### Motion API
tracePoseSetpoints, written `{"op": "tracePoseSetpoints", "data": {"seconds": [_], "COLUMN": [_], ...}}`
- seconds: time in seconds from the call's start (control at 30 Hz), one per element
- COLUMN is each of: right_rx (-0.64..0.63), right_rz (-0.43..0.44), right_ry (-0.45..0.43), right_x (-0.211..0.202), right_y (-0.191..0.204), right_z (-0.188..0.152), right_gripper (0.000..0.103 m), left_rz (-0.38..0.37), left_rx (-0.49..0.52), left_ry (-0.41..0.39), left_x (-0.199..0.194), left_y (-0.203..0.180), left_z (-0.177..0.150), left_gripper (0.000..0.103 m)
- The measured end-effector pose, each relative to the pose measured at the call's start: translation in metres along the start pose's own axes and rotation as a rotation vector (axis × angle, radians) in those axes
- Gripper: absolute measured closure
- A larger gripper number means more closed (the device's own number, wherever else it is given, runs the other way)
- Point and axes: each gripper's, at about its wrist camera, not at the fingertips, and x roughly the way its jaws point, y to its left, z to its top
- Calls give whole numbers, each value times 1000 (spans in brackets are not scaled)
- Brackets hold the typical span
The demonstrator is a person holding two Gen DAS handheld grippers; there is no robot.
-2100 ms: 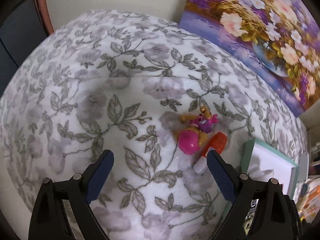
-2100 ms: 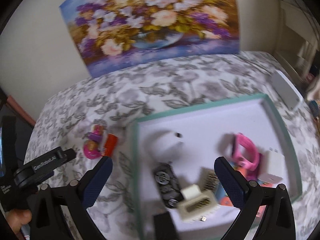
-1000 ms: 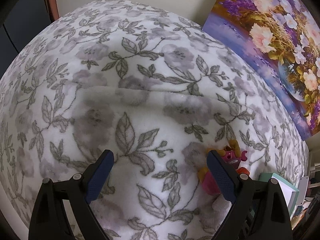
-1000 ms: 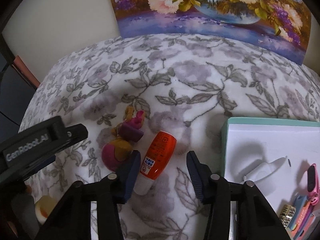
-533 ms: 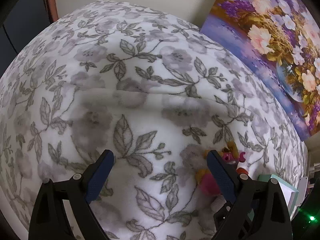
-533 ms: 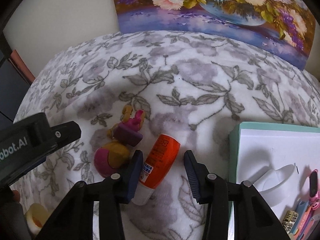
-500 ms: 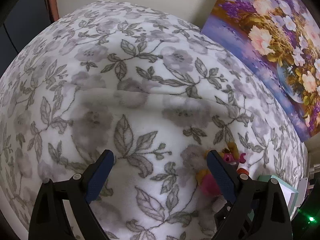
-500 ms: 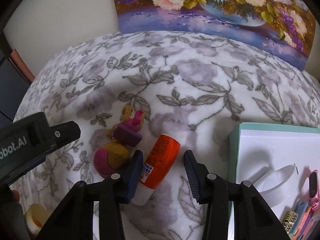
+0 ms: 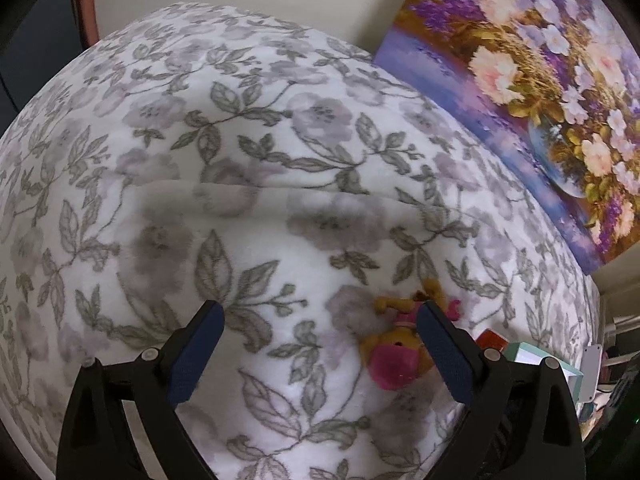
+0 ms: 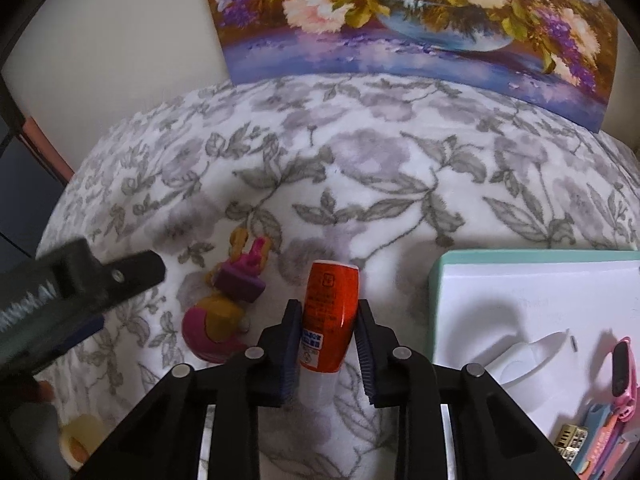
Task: Organize rigid objects
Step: 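Grasp the pink toy figure with the left tool while the right tool grasps the orange glue stick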
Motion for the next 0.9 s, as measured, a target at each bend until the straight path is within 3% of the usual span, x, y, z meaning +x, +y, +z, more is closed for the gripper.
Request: {"op": "tracePoseSetpoints", "data": {"seconds": [0.37,0.63,0.77,0.9], "right_rx": [92,126,133,148], "right_rz": [54,82,86,84], "right_ry": [-66,-72,-96,-95], "right_x": [-42,-45,-52,-54], "right_y": [-29,-40,-42,-47], "right_z": [17,16,19,19], "right_gripper": [81,81,81,81], "left_rz": [-44,-50,-47,-47], "left_rx": [85,139,169,196], "left_ry": [-4,29,43,64], "left_x": [2,11,16,24], "left_y": [-24,-38,-44,-50], "left_z": [-5,-12,-16,-23], "left_gripper": [6,7,21,26]}}
